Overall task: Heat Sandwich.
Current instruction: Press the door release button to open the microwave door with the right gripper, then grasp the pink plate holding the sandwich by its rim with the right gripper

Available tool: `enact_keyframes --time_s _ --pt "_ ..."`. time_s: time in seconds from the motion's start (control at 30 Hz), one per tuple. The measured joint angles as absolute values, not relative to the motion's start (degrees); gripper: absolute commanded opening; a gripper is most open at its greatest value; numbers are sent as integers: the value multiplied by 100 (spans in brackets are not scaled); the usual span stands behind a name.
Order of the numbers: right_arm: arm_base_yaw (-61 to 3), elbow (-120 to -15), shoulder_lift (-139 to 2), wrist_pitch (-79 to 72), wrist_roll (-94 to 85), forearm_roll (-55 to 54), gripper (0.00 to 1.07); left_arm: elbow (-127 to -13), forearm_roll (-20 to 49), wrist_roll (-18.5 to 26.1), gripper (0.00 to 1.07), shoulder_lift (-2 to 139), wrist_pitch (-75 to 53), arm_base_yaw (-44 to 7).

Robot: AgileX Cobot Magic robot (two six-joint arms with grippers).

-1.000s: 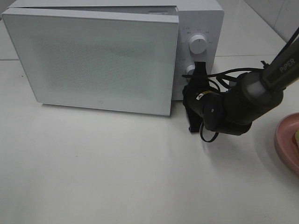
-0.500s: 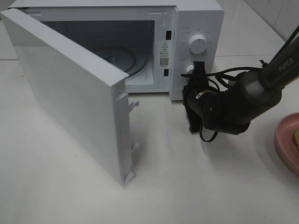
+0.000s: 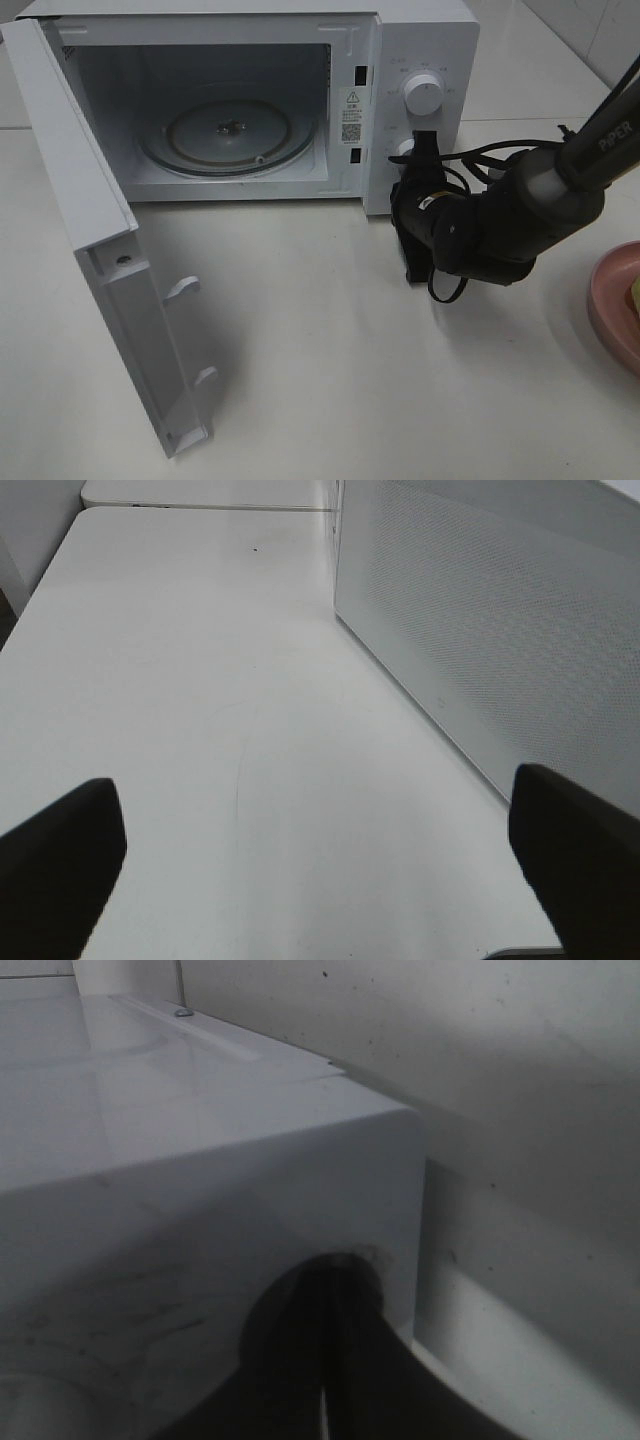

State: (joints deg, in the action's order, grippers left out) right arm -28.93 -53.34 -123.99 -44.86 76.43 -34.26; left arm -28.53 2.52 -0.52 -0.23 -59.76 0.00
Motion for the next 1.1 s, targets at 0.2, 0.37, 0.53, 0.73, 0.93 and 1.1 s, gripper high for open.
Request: enact_keyframes --time_s 0.2,0.37,0.53,0.73,0.93,1.1 --pt "-2848 -5323 -12319 -4337 7643 -3329 0 -2853 252 -52 99 -23 -5976 0" --pt "-2790 -5139 -12244 -4446 7712 -3002 0 -2853 252 -52 99 -23 -5976 0" --pt "-2773 -4910 -12072 -4538 7901 -2727 0 -2853 252 -52 99 -23 -5976 0" --pt "-2767 -4572 -11723 -4418 7913 -2578 0 -2853 252 -52 99 -23 -5976 0" --pt "-2756 -4240 -11396 -4011 7901 -2366 0 -2853 252 -52 99 -23 -5976 0" --pt "-2756 -4028 -11001 -3633 7723 -2120 0 -2853 252 -52 99 -23 -5976 0"
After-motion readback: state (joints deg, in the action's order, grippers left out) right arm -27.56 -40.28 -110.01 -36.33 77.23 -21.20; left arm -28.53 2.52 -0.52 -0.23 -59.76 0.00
